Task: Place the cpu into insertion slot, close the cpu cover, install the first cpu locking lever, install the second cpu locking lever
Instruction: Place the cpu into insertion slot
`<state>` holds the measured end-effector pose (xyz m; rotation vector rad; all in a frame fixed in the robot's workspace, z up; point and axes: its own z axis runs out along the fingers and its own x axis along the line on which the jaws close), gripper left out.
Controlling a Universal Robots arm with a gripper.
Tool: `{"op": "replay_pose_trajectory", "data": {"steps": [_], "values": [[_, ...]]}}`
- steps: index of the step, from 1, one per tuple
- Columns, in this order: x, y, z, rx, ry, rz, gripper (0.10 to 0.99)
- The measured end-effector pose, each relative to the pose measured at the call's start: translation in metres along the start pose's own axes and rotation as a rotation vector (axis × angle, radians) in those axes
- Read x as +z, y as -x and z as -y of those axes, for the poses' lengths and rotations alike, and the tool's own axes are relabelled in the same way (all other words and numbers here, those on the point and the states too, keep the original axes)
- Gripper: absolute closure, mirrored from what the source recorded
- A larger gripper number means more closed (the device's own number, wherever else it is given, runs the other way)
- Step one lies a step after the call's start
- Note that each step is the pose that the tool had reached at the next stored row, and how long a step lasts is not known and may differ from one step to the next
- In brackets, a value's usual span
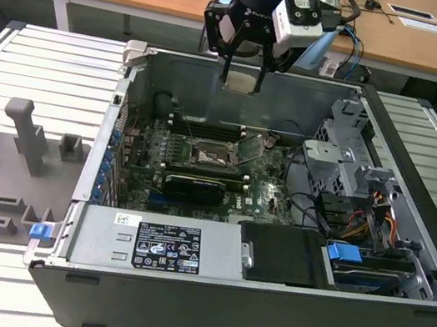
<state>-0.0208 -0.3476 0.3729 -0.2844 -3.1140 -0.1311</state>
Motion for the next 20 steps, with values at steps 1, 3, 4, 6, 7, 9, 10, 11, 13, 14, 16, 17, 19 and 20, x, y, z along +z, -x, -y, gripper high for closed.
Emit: {"op": "replay_pose_trajectory", "data": {"steps": [1, 3, 4, 6, 7, 9, 10, 11, 13, 14, 16, 17, 19, 20], "values": [[0.0001, 0.0, 0.0, 0.005, -0.001, 0.0007, 0.557], [0.0001, 0.0, 0.0, 0.015, -0.003, 0.0018, 0.557], [0.0002, 0.0, 0.0, 0.021, -0.004, 0.0026, 0.557], [0.0002, 0.0, 0.0, 0.033, -0.006, 0.0038, 0.557], [0.0003, 0.0, 0.0, 0.038, -0.007, 0.0044, 0.557], [0.0004, 0.0, 0.0, 0.053, -0.008, 0.0061, 0.557], [0.0005, 0.0, 0.0, 0.058, -0.009, 0.0066, 0.557], [0.0005, 0.0, 0.0, 0.065, -0.01, 0.0073, 0.557], [0.0008, 0.0, 0.0, 0.078, -0.01, 0.0086, 0.557], [0.0009, 0.0, 0.0, 0.087, -0.011, 0.0095, 0.557], [0.0013, 0.0, 0.0, 0.111, -0.012, 0.0116, 0.557], [0.0014, 0.0, 0.0, 0.122, -0.012, 0.0124, 0.557], [0.0019, 0.0, 0.0001, 0.153, -0.012, 0.0147, 0.557], [0.0022, 0.0, 0.0001, 0.165, -0.012, 0.0159, 0.557]]}}
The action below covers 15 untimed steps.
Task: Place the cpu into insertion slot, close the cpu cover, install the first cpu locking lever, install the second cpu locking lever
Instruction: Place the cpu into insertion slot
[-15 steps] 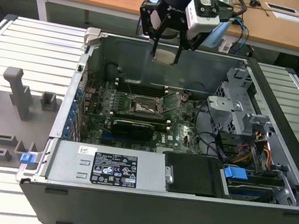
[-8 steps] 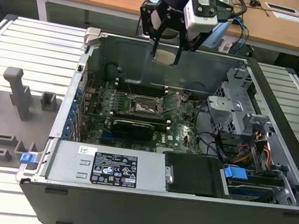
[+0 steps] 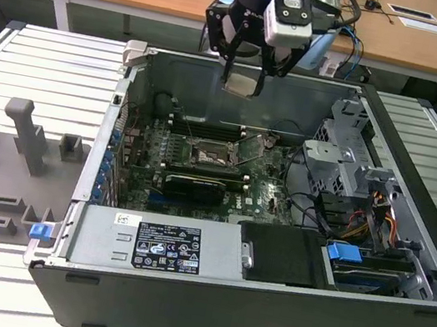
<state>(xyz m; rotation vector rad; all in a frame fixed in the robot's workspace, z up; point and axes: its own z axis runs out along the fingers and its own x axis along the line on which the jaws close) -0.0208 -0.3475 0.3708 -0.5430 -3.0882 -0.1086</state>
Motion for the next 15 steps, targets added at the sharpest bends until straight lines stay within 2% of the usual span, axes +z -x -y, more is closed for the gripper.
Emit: {"op": "replay_pose_trajectory", "data": {"steps": [15], "values": [[0.0018, 0.0, 0.0001, 0.123, -0.002, 0.0096, 0.557]]}}
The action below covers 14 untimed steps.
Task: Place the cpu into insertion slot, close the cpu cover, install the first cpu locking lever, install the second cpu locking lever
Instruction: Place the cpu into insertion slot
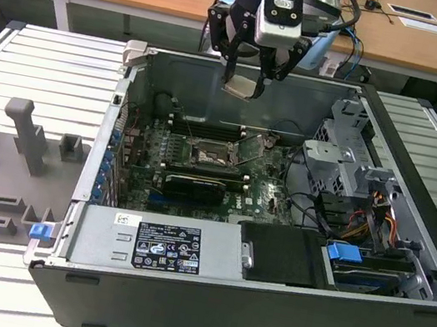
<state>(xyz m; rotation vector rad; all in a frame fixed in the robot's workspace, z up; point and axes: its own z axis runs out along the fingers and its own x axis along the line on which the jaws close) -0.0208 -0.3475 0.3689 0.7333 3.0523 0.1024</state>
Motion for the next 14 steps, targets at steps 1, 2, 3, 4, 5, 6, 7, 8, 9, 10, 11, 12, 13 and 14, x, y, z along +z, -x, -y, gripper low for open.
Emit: {"op": "replay_pose_trajectory", "data": {"steps": [1, 2, 3, 4, 5, 6, 7, 8, 9, 10, 11, 12, 13, 14], "values": [[0.0002, 0.0, 0.0, 0.009, 0.0, 0.0007, 0.557], [0.0003, 0.0, 0.0001, 0.015, 0.0, 0.001, 0.557], [0.0004, 0.0, 0.0, 0.019, 0.0, 0.0013, 0.557], [0.0006, 0.0, 0.0001, 0.032, 0.0, 0.0021, 0.557], [0.0007, 0.0, 0.0001, 0.037, 0.0, 0.0026, 0.557], [0.0007, 0.0, 0.0001, 0.042, 0.0, 0.003, 0.557], [0.0009, 0.0, 0.0, 0.055, 0.0, 0.0041, 0.557], [0.0009, -0.0001, 0.0, 0.061, 0.0, 0.0045, 0.557], [0.001, -0.0001, 0.0, 0.066, 0.0, 0.005, 0.557], [0.0011, -0.0001, 0.0, 0.075, -0.001, 0.0057, 0.557], [0.0012, -0.0001, 0.0, 0.08, -0.001, 0.0062, 0.557], [0.0013, -0.0001, 0.0, 0.086, -0.001, 0.0066, 0.557], [0.0014, -0.0001, 0.0, 0.094, -0.001, 0.0073, 0.557], [0.0015, -0.0001, 0.0, 0.103, -0.001, 0.0079, 0.557]]}}
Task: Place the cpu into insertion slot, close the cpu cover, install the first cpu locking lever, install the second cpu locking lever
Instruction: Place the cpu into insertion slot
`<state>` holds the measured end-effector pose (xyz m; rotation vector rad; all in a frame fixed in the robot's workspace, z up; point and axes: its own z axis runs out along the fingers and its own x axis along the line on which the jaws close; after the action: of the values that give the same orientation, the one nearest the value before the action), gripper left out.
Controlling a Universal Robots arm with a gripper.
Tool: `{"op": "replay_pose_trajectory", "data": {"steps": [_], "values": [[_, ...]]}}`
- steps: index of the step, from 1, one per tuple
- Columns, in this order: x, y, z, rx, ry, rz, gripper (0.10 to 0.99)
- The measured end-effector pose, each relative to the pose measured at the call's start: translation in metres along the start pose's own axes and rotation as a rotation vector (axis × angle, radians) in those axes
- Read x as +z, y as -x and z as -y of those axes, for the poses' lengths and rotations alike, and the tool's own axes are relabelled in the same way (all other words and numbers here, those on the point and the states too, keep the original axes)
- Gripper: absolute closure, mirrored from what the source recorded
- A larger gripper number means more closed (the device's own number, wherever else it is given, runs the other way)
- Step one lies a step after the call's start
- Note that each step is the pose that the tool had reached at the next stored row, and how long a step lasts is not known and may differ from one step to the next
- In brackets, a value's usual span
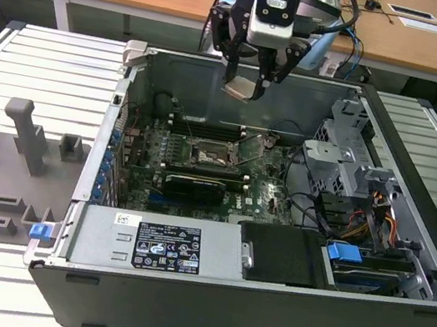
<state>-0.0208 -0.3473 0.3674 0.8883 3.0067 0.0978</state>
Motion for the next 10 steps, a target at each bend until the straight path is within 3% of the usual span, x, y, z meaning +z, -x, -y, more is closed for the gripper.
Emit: {"op": "replay_pose_trajectory", "data": {"steps": [10], "values": [[0.0009, 0.0, 0.0001, 0.074, -0.001, 0.006, 0.557]]}}
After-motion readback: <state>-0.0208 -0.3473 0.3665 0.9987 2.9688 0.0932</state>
